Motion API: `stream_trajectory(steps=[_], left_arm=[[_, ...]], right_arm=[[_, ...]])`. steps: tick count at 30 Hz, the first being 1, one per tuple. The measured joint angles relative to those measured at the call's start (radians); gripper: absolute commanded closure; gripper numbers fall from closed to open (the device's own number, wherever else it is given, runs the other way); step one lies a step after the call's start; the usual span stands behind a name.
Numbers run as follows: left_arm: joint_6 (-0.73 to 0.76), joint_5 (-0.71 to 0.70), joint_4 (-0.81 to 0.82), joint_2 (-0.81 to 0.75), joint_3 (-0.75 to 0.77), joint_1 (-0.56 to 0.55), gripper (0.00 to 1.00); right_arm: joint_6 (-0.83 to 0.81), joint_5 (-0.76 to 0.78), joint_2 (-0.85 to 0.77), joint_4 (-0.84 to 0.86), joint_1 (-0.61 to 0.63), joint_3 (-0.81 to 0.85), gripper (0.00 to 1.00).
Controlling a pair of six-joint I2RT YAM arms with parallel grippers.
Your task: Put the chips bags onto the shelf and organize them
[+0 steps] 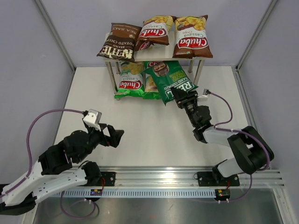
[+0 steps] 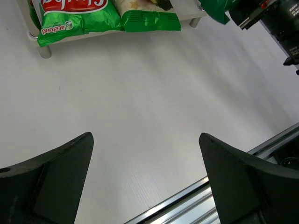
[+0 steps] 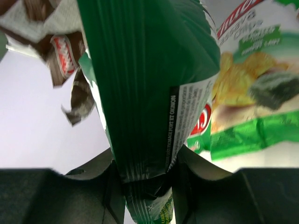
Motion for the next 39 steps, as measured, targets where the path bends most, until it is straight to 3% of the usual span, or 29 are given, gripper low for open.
stream_trajectory(steps=[9,17,31,39], left_arm=[[0.003,0.001,-0.016,-0.149,-0.035,0.000,0.01],[0.007,0.017,-0.012,-0.153,-0.038,0.000,0.01],[0.022,0.044,-0.009,-0.139,-0.038,0.000,0.01],[0.023,0.044,-0.009,-0.141,-0.038,0.000,0.01]], right_arm=[[0.099,-0.004,0.275,0.049,-0.111,0.203,0.87],[0.131,0.060,0.456,0.052,-0.132,0.320,0.88],[0.203,0.173,0.622,0.111,-0.172,0.321,0.90],[0.243,0.181,0.647,0.131,-0.169,0.286,0.79]])
